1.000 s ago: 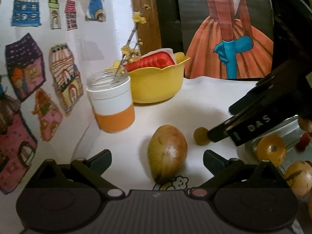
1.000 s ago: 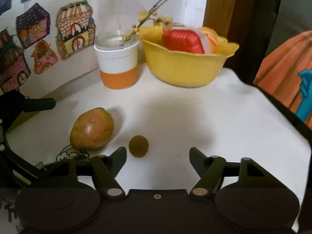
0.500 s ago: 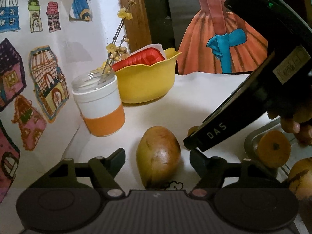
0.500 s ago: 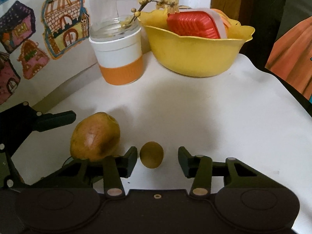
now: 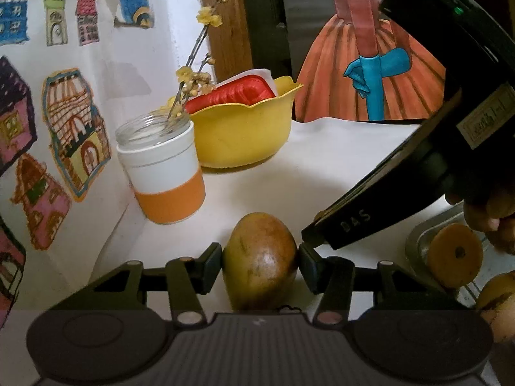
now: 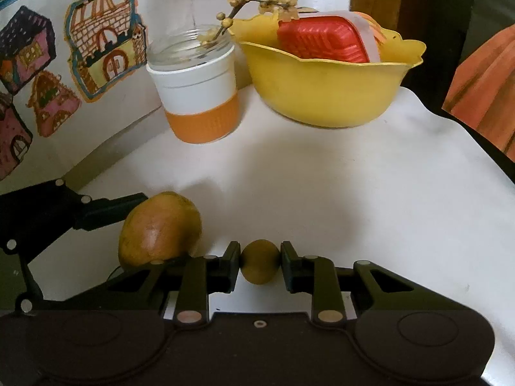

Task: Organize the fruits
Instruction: 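Grasp the large brown pear with the left tool while the right tool grasps the small brown round fruit, then carry the pear in the left tool over the tray while the right tool carries the small brown fruit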

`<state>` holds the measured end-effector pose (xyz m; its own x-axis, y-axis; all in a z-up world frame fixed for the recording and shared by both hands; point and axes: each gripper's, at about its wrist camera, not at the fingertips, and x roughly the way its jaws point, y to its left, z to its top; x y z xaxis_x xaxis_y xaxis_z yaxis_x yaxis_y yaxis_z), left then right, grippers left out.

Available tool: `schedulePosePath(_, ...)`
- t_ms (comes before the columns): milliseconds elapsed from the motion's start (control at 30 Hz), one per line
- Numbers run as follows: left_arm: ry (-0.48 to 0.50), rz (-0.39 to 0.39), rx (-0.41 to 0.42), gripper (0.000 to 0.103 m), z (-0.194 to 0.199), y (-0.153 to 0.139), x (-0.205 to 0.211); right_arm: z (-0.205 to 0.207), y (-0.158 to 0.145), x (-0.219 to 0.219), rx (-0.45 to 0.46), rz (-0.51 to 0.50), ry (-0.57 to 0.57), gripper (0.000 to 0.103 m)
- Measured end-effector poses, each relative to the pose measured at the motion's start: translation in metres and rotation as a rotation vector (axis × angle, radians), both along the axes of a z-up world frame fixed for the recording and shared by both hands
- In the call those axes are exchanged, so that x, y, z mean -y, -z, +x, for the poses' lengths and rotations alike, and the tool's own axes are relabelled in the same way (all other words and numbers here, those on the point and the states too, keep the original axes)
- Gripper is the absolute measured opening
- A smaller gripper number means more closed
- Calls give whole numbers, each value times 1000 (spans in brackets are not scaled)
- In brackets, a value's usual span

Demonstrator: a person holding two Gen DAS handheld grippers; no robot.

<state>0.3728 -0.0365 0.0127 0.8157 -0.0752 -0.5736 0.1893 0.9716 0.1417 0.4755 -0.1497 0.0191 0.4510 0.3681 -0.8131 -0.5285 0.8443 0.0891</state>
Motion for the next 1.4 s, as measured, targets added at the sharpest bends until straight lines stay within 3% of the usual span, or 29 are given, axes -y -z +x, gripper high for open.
schedulePosePath(333,-98,-83,-78,56,-13,-9,-12,-17,-13,20,-5,68,47,29)
schedulePosePath(767,-85,-156,-119,56,-59,-15,-12,-63,-45,38,29,107,55,29)
schedulePosePath(1400,-3,-158,-74,56,-109,-53,41,-132,-88,106,104,123,115,29)
